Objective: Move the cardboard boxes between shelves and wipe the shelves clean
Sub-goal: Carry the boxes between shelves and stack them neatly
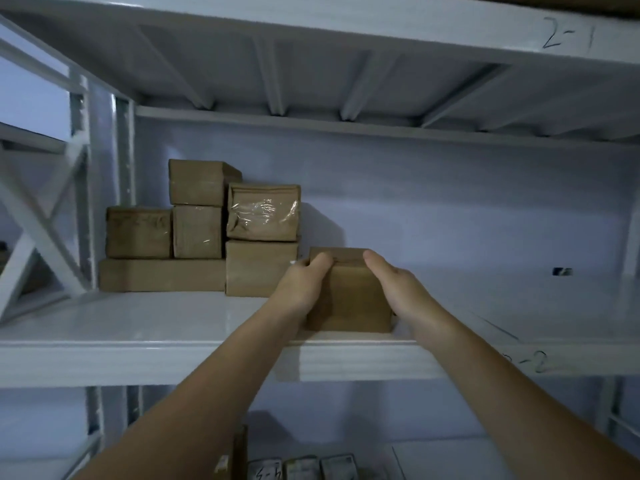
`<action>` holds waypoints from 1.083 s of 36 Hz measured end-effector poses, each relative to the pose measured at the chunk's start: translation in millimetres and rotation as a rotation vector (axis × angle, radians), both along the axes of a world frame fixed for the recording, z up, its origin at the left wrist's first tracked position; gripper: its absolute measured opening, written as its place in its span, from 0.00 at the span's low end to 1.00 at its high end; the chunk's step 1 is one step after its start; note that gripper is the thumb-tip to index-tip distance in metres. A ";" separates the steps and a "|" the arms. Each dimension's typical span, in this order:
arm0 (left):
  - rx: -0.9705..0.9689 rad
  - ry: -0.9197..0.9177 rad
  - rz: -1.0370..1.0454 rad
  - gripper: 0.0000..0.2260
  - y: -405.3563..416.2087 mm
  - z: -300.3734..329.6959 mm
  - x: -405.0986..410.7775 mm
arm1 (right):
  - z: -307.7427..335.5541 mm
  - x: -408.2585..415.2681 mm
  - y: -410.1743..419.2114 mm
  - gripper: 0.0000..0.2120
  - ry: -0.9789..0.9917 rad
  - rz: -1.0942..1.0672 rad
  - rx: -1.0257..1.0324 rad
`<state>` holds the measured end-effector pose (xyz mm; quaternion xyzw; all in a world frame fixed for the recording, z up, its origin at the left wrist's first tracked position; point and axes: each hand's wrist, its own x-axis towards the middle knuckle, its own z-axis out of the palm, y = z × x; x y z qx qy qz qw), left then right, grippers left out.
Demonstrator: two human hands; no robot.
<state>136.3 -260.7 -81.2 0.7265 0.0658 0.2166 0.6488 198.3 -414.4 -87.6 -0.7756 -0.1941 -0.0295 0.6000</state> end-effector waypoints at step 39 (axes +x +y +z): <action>1.167 0.258 0.324 0.25 75.5 9.3 59.0 | 18.8 73.1 53.2 0.41 0.080 -0.077 0.015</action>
